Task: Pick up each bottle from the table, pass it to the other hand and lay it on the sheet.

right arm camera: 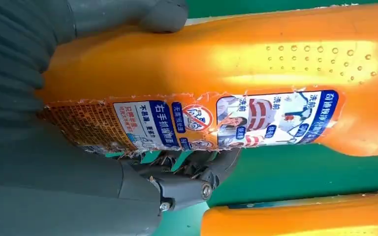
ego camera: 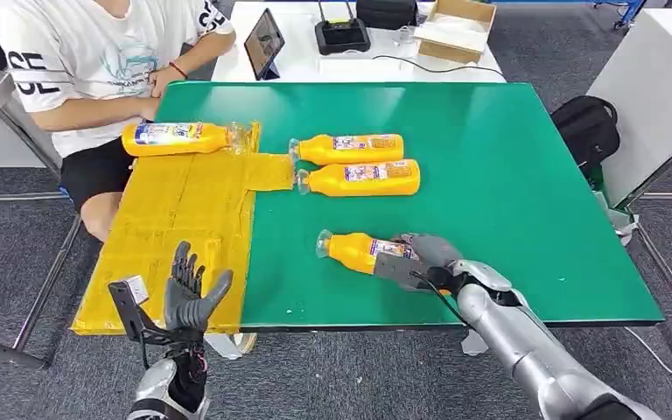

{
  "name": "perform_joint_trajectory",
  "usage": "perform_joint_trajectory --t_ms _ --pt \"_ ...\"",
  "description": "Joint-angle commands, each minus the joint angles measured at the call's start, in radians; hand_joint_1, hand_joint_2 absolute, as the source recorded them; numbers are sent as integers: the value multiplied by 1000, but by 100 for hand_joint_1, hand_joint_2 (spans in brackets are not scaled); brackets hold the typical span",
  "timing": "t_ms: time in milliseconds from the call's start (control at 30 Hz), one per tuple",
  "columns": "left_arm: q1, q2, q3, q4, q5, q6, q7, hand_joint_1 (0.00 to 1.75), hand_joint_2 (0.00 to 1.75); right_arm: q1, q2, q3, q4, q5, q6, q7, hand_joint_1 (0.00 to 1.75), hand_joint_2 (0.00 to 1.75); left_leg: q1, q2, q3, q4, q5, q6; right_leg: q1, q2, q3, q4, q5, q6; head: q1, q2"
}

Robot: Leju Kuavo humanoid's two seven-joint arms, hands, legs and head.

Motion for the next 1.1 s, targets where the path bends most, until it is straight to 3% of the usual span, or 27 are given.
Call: perform_joint_trajectory --t_ms 33,133,333,367,433,600,700,867,1100 --pt "-18 34 -37 41 -43 40 -28 0 175 67 37 18 99 -23 -63 -27 175 175 1 -3 3 -3 1 1 2 -4 4 -4 1 -3 0 0" --pt "43 31 -53 -65 -134 92 -72 0 175 190 159 -182 -135 -43 -298 -110 175 175 1 0 5 -2 -1 1 2 -1 0 -3 -1 -2 1 0" --pt "50 25 -52 -78 -143 92 -66 0 175 213 164 -205 -191 -14 -275 -72 175 175 1 5 1 -1 -2 1 2 3 2 -1 1 -3 0 0" --pt "48 26 -51 -74 -145 91 -67 0 175 216 169 -220 -192 -15 -285 -96 175 175 0 5 0 -1 -2 1 1 4 0 0 1 -3 -1 0" --pt "51 25 -70 -88 -169 89 -87 0 175 261 225 -304 -288 -27 -408 -253 175 175 0 4 0 -1 -2 1 1 2 0 -1 0 -3 0 0" --pt "53 21 -148 -134 -179 70 -92 0 175 364 316 -405 -540 -92 -564 -405 175 175 0 3 -7 0 -2 1 0 3 -5 2 -1 -2 0 0" --pt "53 29 -189 -153 -172 48 -87 0 175 383 341 -435 -588 -113 -628 -466 175 175 0 3 -5 0 -5 2 2 2 -2 2 -4 -5 0 0" --pt "55 38 -259 -184 -111 -54 -49 0 175 393 355 -457 -562 -125 -685 -546 175 175 0 -1 -11 0 -2 2 0 -1 -7 1 -3 0 0 0" --pt "56 60 -368 -247 -8 -190 4 0 175 454 395 -420 -523 -165 -651 -696 175 175 0 -2 -11 -1 -2 2 1 -2 -7 0 -3 0 0 0"
